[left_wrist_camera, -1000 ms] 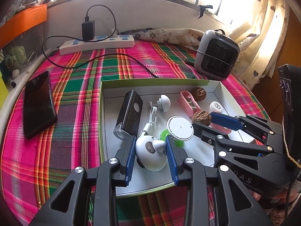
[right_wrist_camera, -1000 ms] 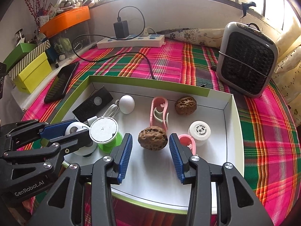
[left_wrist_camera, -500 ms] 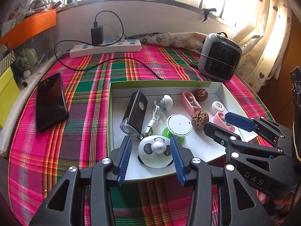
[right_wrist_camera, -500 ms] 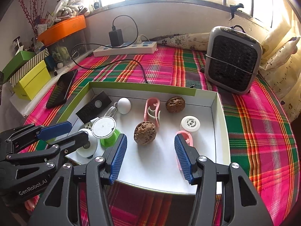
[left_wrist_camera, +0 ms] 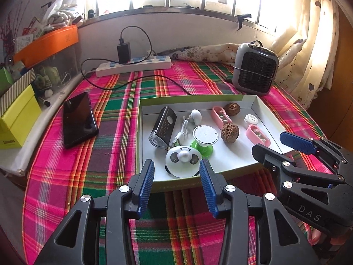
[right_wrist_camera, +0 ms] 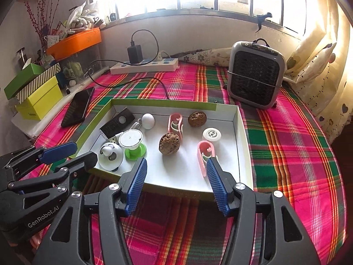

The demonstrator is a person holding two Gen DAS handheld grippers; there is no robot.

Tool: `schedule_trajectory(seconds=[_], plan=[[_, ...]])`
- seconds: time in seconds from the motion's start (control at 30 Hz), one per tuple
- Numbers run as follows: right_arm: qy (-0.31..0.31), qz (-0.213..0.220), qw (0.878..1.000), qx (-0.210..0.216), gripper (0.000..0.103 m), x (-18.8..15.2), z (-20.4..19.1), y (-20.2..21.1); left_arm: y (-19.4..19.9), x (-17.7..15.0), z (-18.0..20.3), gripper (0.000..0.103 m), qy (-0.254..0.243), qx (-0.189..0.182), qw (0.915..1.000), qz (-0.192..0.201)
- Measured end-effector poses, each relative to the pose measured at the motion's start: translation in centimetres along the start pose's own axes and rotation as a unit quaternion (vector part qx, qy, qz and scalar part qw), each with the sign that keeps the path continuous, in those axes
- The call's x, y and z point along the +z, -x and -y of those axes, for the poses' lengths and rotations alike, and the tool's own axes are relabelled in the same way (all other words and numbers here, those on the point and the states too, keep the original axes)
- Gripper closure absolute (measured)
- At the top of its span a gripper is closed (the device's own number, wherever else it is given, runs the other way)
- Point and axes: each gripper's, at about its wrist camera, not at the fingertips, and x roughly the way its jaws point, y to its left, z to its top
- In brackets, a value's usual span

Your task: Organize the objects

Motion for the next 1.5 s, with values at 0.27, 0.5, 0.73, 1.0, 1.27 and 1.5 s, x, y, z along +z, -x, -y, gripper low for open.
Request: schedule_trajectory(seconds=[0.27, 0.5, 0.73, 1.0, 1.27, 1.5], plan=[[-0.014, -0.005, 1.0, 0.004, 0.04, -2.0, 0.2, 1.6, 1.4, -2.1, 0.7, 0.062, -0.007, 0.007, 0.9999, -0.005], [-0.02, -0.027, 0.999, -0.001, 0.04, -4.6, 0.1, 2.1, 1.5, -4.7, 0.7, 0.062, 0.004, 0.017, 0.9993, -0.033], [-0.026, -0.049, 0.998, -0.001, 0.04, -7.1, 0.2, 2.5, 1.8, -7.0, 1.1, 0.062, 0.006, 0.029, 0.9984, -0.049], [-0.021, -0.05, 0.998, -0.009, 0.04, -8.8, 0.0, 3.2, 2.3, -8.2, 2.0, 0.062, 0.001, 0.038, 0.9985, -0.04], [-0.01, -0.048, 0.999, -0.023, 0.034, -9.6, -0.4, 3.6, 2.6, -8.9, 2.3, 0.06, 0.023, 0.047, 0.9984, -0.023], [-0.004, -0.051, 0.998, -0.031, 0.032, -9.6, -0.6, 3.5, 2.7, -9.0, 2.5, 0.054, 0.017, 0.039, 0.9988, -0.023]])
